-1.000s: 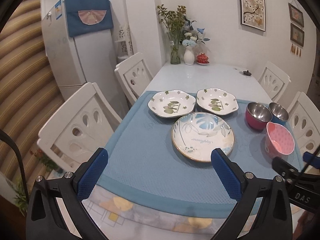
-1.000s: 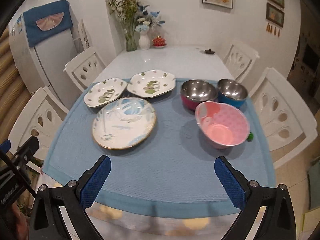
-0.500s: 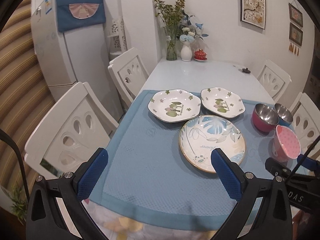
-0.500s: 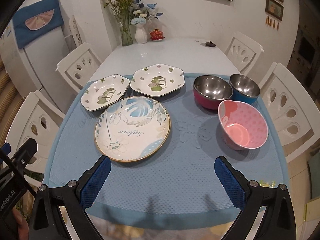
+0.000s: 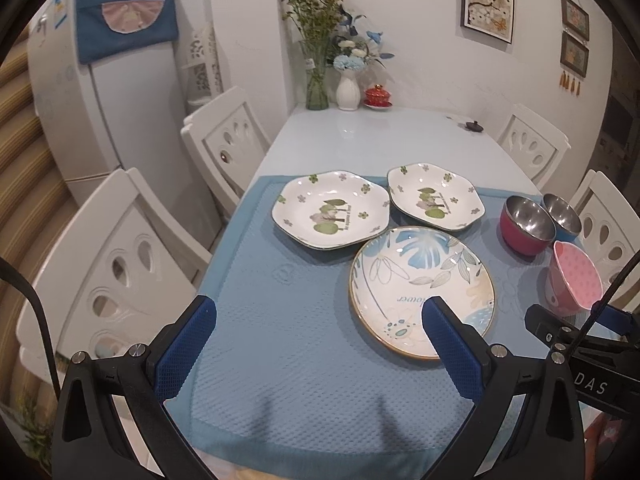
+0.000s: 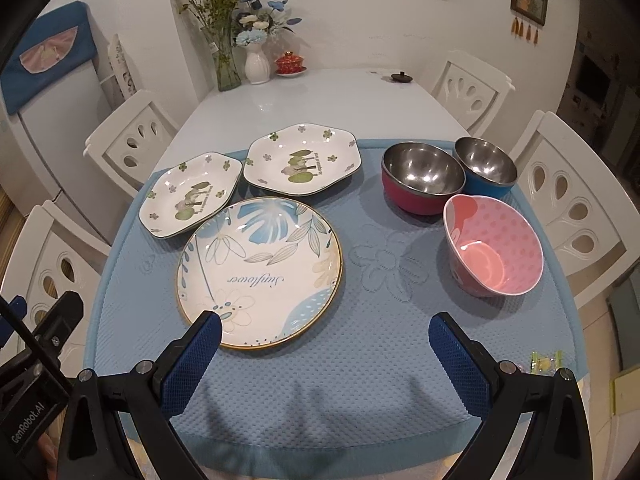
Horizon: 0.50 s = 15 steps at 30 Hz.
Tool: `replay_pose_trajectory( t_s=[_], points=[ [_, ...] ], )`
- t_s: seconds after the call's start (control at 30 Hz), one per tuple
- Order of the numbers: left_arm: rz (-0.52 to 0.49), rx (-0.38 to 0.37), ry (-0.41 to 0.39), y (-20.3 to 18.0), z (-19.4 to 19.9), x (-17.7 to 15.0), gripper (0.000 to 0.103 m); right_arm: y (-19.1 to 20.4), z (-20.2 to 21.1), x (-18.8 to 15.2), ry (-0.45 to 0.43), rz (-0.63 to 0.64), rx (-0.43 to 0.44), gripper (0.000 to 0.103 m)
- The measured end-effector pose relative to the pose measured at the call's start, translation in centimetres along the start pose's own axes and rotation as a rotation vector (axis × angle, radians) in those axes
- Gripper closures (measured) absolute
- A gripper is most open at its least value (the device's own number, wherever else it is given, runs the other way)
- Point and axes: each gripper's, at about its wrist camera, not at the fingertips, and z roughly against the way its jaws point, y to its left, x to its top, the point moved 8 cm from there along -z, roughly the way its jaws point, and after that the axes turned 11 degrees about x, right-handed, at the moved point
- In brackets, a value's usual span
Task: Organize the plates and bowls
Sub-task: 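Move both tools toward the rim of the blue-leaf round plate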
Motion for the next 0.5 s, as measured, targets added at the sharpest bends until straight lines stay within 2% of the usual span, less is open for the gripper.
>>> replay_pose_trajectory(
  t_s=[0.17,0.5],
  points=[
    [-0.001,-0.044,0.009,-0.6,-1.2,0.8,0.001,-0.1,-0.4,0.3,0.002,0.0,-0.031,0.0],
    [-0.032,-0.047,0.053,-1.2,-5.1,1.0,0.001,-2.5,-2.4,1.6,0.022,-0.038,-0.091,0.0]
  ],
)
